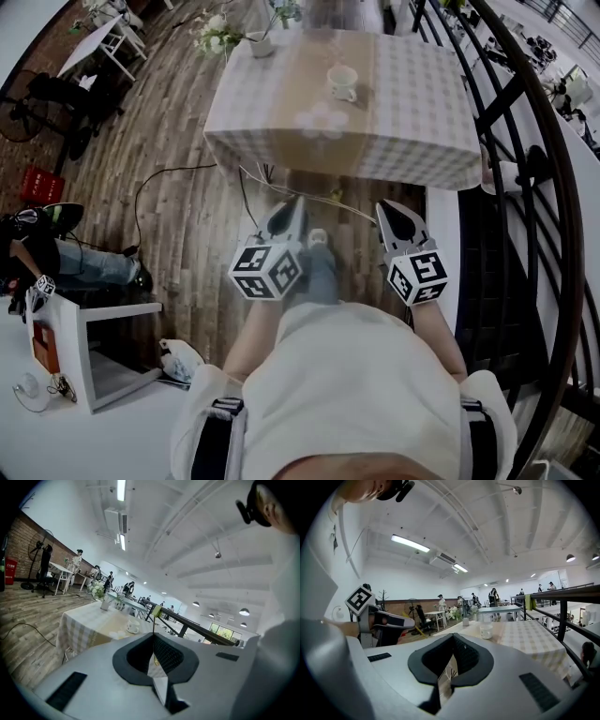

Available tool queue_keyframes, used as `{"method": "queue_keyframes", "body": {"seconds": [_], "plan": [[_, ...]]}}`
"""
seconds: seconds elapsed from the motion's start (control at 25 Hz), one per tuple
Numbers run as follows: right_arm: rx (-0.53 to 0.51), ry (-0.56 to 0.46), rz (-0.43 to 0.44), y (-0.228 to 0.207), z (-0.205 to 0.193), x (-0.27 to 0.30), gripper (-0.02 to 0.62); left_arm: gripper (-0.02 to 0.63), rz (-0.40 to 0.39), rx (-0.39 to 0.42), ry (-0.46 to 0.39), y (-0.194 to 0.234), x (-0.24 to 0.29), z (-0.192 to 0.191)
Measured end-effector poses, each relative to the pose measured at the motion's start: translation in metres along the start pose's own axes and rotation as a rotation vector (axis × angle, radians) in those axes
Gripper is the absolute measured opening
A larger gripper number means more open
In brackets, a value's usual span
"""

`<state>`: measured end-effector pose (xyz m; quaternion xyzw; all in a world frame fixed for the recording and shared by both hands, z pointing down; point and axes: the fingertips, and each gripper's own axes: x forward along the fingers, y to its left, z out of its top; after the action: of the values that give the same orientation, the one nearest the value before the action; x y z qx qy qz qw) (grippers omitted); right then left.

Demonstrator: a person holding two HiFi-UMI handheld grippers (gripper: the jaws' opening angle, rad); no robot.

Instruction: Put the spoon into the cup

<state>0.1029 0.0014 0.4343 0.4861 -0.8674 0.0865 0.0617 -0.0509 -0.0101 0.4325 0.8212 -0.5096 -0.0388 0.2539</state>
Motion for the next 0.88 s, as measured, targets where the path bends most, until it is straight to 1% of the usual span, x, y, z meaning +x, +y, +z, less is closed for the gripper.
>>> {"method": "queue_keyframes", "body": {"seconds": [0.16, 0.48, 0.88], "plan": [[-0.008, 0.004, 0.003, -0.014, 0.007, 0.033, 0.000, 0.005, -0.006, -0.003, -0.002, 0.015, 0.032, 0.015], [-0.024, 0.002, -0.017, -0.038, 0.035, 0.102, 0.000, 0.005, -0.039, -0.003, 0.012, 0.048, 0.095, 0.053], [-0.019, 0.003, -0.059, -0.066, 0.056, 0.175, 0.000, 0.005, -0.087, -0.001, 0.036, 0.084, 0.167, 0.092]]}}
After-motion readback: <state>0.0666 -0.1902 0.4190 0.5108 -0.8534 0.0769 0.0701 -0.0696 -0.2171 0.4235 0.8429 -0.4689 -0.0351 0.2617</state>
